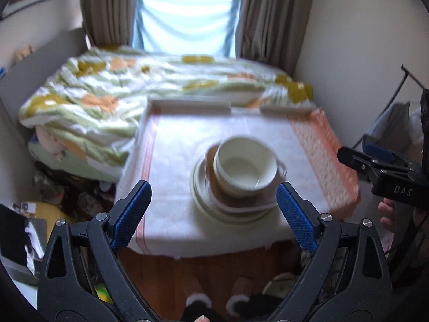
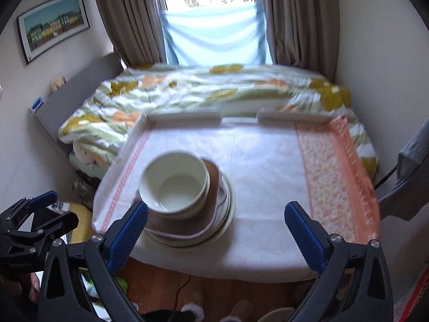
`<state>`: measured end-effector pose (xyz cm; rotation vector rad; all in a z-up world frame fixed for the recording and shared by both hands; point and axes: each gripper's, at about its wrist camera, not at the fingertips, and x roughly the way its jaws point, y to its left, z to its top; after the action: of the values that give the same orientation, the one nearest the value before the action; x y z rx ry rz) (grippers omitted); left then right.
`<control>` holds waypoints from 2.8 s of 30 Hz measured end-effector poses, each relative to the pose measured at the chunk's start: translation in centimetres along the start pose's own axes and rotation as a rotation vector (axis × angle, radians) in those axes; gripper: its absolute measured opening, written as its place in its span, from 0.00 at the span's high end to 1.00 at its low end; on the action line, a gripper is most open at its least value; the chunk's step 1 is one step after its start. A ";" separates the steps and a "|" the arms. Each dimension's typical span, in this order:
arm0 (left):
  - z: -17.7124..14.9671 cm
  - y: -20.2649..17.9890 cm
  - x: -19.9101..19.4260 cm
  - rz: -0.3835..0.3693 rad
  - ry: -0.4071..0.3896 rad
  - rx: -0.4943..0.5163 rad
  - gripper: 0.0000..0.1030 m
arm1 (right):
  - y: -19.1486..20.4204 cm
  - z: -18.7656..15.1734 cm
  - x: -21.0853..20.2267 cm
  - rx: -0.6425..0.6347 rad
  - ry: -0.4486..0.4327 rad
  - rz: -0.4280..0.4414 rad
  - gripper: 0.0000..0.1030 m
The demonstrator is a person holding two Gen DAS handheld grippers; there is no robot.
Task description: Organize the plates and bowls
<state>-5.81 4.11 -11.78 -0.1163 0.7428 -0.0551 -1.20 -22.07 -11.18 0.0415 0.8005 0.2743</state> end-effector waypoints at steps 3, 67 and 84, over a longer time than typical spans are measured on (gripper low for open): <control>2.2 -1.5 -2.8 0.019 -0.120 0.007 0.00 | 0.0 1.9 -4.2 -0.005 -0.107 -0.014 0.01; 6.9 -6.0 -7.8 0.003 -0.405 0.120 0.00 | -1.0 4.4 -12.5 0.017 -0.379 -0.202 0.01; 6.8 -5.3 -7.6 0.022 -0.459 0.137 0.00 | -1.0 4.7 -12.2 0.023 -0.377 -0.207 0.01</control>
<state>-6.81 0.14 -1.08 0.0118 0.2806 -0.0556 -5.71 -25.84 0.54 0.0305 0.4281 0.0573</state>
